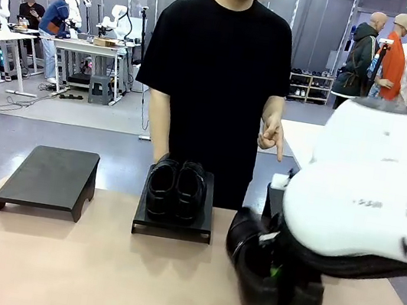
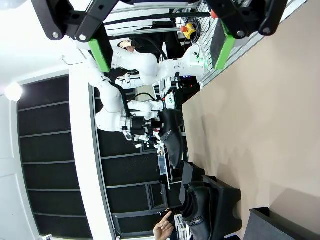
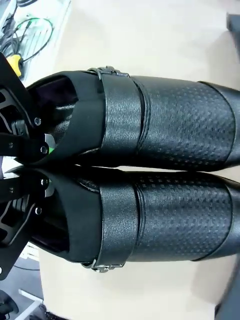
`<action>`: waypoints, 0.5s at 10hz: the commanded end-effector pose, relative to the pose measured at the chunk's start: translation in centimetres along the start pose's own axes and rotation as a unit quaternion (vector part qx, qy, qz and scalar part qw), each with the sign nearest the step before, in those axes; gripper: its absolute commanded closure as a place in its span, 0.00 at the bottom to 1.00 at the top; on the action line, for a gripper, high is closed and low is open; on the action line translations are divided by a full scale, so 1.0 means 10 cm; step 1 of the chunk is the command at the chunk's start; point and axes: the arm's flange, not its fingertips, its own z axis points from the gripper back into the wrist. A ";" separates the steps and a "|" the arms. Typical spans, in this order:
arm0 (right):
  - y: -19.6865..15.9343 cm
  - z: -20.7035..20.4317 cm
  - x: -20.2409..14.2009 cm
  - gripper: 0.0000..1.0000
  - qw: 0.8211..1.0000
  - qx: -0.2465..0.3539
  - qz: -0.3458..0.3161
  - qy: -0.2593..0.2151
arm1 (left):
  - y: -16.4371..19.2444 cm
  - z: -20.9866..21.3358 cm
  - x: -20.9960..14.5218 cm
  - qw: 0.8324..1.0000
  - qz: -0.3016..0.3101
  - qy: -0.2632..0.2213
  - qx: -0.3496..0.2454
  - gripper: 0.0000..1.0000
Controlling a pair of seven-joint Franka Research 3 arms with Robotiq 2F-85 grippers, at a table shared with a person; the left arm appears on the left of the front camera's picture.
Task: Place the shoes on the stand as instructed by the person.
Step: Pick up another pair of Shoes and place it on the Shoes Stand indicated by the person.
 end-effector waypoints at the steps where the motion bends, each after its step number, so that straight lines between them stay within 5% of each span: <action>1: -0.20 0.27 0.20 1.00 0.999 -0.015 -0.007 -0.037 | -0.02 -0.02 -0.02 1.000 -0.008 -0.006 0.003 0.00; 5: -0.69 0.72 0.82 1.00 0.997 0.008 -0.001 -0.080 | -0.02 -0.02 -0.02 1.000 -0.008 -0.006 0.003 0.00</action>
